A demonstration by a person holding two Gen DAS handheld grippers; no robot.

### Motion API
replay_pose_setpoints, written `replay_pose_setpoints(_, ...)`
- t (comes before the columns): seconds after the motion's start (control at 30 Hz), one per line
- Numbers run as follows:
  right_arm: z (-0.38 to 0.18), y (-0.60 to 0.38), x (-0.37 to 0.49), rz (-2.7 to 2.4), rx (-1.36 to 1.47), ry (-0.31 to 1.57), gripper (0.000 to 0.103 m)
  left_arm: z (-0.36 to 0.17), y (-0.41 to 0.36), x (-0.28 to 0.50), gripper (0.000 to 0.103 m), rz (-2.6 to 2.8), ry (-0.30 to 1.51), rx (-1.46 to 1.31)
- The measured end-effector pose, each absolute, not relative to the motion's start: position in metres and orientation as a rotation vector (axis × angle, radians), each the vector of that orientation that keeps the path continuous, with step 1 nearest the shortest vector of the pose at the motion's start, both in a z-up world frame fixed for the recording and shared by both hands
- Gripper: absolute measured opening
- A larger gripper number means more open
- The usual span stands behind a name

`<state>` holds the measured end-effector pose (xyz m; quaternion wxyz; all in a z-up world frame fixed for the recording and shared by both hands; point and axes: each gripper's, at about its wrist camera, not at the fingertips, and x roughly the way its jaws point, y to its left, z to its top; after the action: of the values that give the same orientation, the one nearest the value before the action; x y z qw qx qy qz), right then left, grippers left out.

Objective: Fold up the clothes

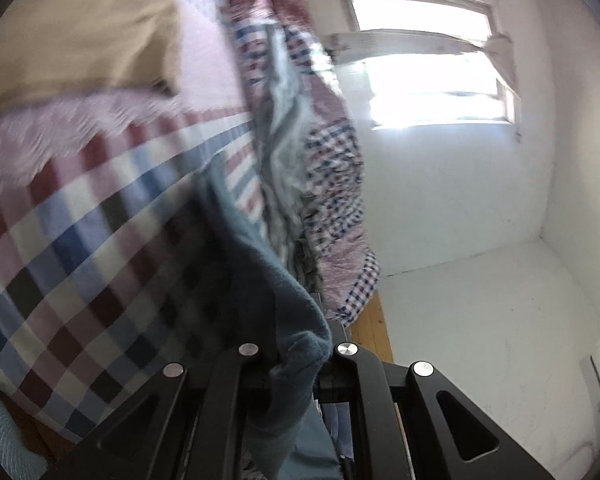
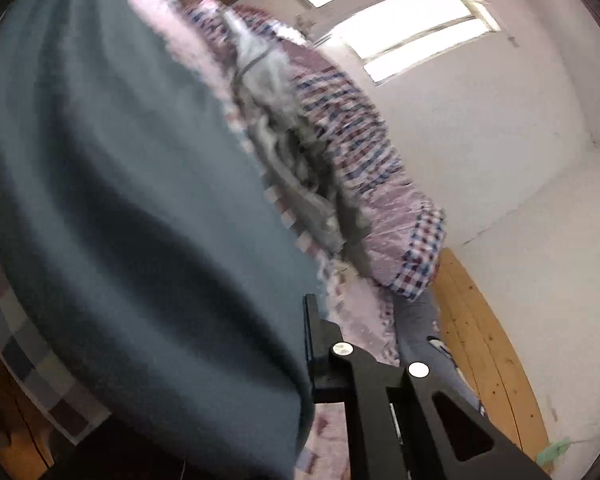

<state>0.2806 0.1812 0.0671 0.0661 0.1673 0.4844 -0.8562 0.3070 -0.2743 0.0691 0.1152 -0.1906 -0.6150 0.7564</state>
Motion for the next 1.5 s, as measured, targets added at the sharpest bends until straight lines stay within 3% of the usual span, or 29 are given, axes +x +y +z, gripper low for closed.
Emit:
replay_pose_setpoints(0.47,0.227,0.193,0.343,-2.677,0.307,1.420,0.004,0.206,-0.270,0.370,0.007,2.197,-1.607,-0.179)
replay_pose_setpoints(0.6,0.257,0.197,0.342,-2.695,0.356,1.403,0.005,0.214,-0.273,0.369,0.007,2.203,-1.620,-0.223)
replay_pose_setpoints(0.93,0.194,0.174,0.252,-2.566,0.601,1.376,0.005,0.148,-0.279,0.283,0.007,2.241,-1.744,-0.509)
replay_pose_setpoints(1.2,0.138,0.157,0.141,-2.393,0.822,1.428,0.006,0.111,-0.287,0.166,0.008,2.312,-1.799,-0.811)
replay_pose_setpoints(1.23,0.128,0.155,0.124,-2.356,0.865,1.448,0.009,0.103,-0.289,0.151,0.009,2.298,-1.814,-0.866)
replay_pose_setpoints(1.27,0.118,0.152,0.106,-2.319,0.908,1.467,0.023,0.086,-0.295,0.126,0.010,2.272,-1.853,-0.951)
replay_pose_setpoints(1.3,0.108,0.149,0.089,-2.281,0.949,1.486,0.048,0.074,-0.300,0.113,0.011,2.266,-1.889,-0.997)
replay_pose_setpoints(1.37,0.089,0.143,0.054,-2.202,1.031,1.521,0.071,0.052,-0.314,0.092,0.011,2.252,-1.997,-1.081)
replay_pose_setpoints(1.4,0.079,0.141,0.036,-2.162,1.072,1.537,0.074,0.050,-0.319,0.091,0.012,2.241,-2.046,-1.058)
replay_pose_setpoints(1.43,0.072,0.138,0.022,-2.129,1.104,1.550,0.076,0.047,-0.324,0.090,0.021,2.229,-2.096,-1.033)
replay_pose_setpoints(1.47,0.072,0.138,0.014,-2.132,1.121,1.543,0.083,0.055,-0.329,0.091,0.038,2.256,-2.092,-0.955)
replay_pose_setpoints(1.5,0.076,0.139,0.008,-2.166,1.129,1.515,0.086,0.064,-0.330,0.093,0.046,2.313,-2.038,-0.919)
